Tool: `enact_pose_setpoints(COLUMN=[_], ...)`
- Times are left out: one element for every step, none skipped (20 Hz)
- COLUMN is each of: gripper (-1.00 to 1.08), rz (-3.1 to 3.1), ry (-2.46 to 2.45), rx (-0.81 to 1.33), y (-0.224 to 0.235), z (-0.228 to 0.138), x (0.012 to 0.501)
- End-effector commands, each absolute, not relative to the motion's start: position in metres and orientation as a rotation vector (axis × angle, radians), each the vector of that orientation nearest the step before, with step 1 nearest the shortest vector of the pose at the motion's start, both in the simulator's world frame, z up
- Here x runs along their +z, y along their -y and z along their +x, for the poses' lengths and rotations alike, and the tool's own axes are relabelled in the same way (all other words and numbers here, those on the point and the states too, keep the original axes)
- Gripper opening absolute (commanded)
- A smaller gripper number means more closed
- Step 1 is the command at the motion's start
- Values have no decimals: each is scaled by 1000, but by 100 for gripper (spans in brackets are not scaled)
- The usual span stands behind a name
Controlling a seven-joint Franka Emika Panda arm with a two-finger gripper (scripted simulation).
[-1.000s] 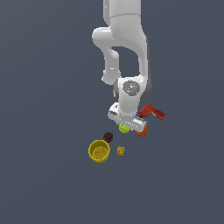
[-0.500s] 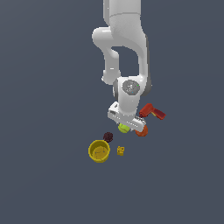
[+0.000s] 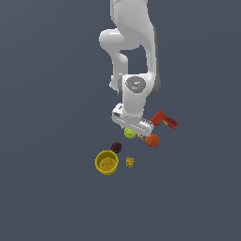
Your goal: Pick up a designated object from a clutter of objects.
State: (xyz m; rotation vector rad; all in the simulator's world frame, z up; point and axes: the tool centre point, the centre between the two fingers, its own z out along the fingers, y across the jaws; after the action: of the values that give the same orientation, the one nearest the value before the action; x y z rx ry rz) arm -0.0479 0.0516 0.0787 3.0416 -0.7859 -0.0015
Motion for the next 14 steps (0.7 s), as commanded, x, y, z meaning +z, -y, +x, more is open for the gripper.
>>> enact_pose_setpoints(gripper=[-100,-100,-100,-100,-100,-100,-100,-100,-100,-100,-100,-100,-100,-100], rz=[3042,3042,3042,3043,3043,3043,3043,3044,3044,3044,3044,3045,3045,3045], ry=[787,787,787,787,787,787,787,788,788,788,788,788,788,788], rx=[1,1,1,1,1,0,0,0,0,0,0,0,0,-1], y=[-43,-39,-35,-30,-26,-21,-16,-11,-6,-1,4,9,14,20], z=[-51,-53,-54,-56,-58,-60,-62,-64,-66,-68,-70,-72,-75,-77], x=[94,101,108,115,123,131,140,148,157,166,174,184,193,202])
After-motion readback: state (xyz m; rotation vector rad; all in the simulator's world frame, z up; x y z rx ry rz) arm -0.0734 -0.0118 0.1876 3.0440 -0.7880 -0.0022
